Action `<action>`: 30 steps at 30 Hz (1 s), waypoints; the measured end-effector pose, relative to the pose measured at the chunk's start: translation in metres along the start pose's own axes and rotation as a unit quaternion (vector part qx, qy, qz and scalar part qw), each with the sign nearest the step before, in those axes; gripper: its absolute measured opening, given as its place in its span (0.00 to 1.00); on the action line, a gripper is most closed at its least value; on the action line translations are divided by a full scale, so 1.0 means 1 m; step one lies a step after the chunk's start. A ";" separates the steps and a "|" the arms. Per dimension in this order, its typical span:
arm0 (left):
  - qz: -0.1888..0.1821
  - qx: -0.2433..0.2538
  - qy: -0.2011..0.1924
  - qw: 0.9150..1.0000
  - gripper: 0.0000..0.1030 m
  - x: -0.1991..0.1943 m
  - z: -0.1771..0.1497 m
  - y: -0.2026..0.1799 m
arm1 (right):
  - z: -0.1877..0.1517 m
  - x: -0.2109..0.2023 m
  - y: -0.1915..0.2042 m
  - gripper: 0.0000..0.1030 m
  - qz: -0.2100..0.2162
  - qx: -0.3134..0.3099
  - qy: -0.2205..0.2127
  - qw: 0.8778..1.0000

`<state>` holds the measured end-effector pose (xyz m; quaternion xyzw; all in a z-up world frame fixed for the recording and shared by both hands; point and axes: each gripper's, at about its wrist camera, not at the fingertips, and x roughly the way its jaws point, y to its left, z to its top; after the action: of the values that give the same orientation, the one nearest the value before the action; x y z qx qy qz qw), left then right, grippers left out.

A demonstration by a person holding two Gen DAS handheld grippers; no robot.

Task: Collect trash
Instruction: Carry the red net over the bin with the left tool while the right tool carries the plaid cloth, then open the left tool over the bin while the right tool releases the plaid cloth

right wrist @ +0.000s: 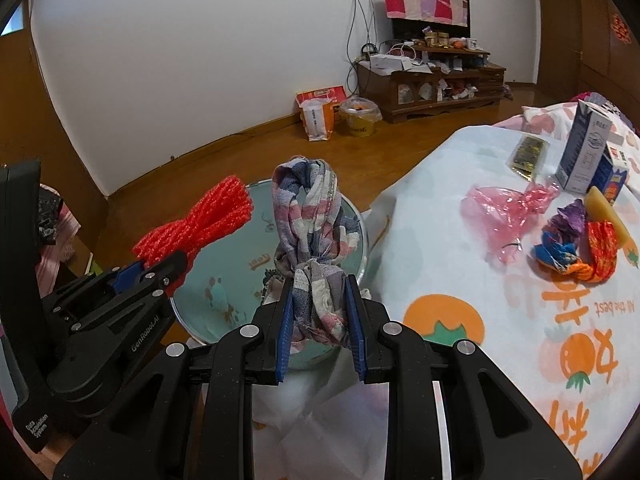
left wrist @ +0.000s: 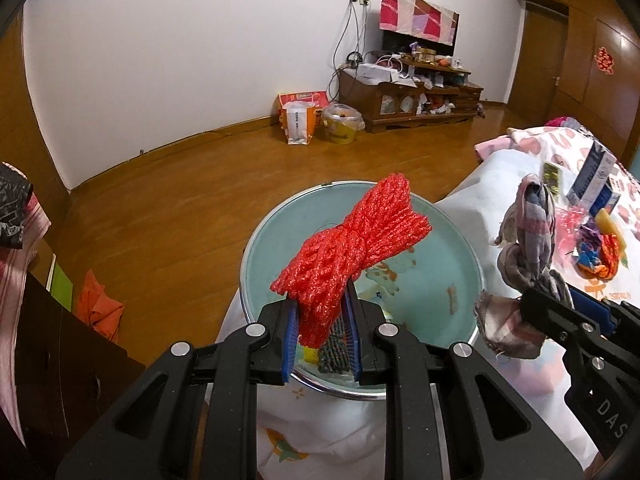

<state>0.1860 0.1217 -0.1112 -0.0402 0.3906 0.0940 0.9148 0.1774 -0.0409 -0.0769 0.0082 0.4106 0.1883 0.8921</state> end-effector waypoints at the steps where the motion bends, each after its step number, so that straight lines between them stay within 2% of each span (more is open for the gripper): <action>1: 0.001 0.000 0.002 1.000 0.20 0.002 0.000 0.001 | 0.001 0.002 0.000 0.25 0.001 0.000 0.002 1.000; 18: 0.017 -0.007 0.032 0.999 0.20 0.044 0.008 0.000 | 0.008 0.057 -0.001 0.25 -0.008 0.007 0.041 0.999; 30: 0.030 -0.007 0.052 0.998 0.21 0.061 0.004 0.002 | 0.012 0.068 -0.002 0.30 0.005 0.002 0.045 0.999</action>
<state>0.2300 0.1330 -0.1526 -0.0395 0.4379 0.1218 0.8899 0.2270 -0.0175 -0.1194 0.0031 0.4509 0.1919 0.8717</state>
